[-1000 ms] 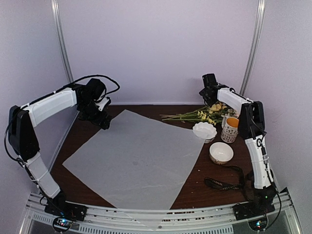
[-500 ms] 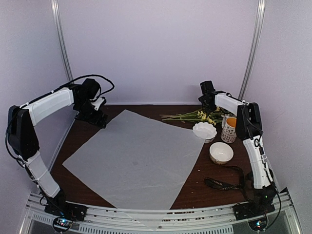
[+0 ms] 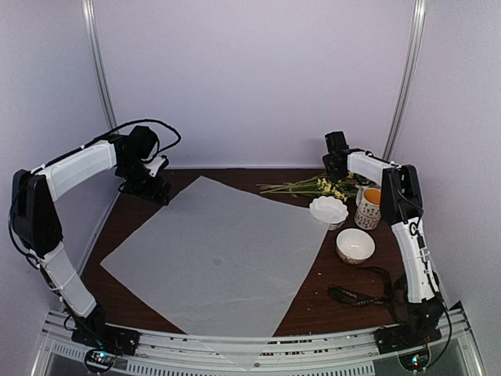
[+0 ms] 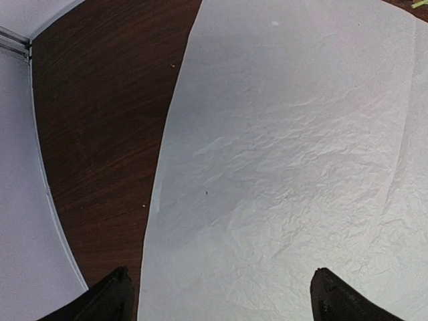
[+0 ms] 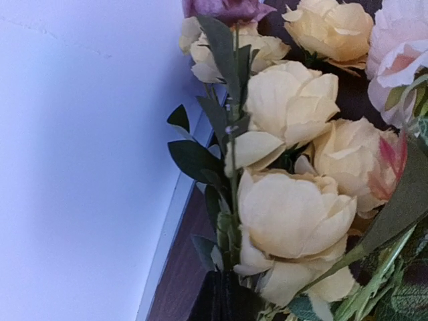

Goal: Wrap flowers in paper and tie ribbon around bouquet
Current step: Pick up the fake flower from the corner of the board, then place the fake flower on the flattened wrapping paper, then pick up the fake flower from the corner of the board.

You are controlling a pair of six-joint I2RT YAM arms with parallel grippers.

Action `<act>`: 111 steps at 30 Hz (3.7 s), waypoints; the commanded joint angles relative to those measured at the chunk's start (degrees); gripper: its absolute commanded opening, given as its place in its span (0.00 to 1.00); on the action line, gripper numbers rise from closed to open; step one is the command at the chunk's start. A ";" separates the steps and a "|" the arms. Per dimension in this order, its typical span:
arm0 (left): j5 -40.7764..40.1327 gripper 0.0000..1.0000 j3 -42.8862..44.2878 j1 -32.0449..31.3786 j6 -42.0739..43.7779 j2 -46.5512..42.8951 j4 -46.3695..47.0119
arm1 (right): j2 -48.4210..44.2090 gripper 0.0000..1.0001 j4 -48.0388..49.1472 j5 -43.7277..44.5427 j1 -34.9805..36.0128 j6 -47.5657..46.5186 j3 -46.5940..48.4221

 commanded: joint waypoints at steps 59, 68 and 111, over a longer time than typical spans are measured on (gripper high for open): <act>4.62 0.92 -2.01 6.11 -3.05 -7.66 4.71 | -5.04 0.04 23.88 -48.87 31.83 -37.37 -7.37; 4.77 0.92 -1.84 6.12 -2.73 -6.97 4.33 | -16.98 0.50 10.86 -40.67 22.26 -43.19 -12.07; 2.67 0.92 -0.61 6.12 -1.65 -0.55 3.01 | -13.25 0.78 -18.18 -8.22 -17.11 -52.85 -8.62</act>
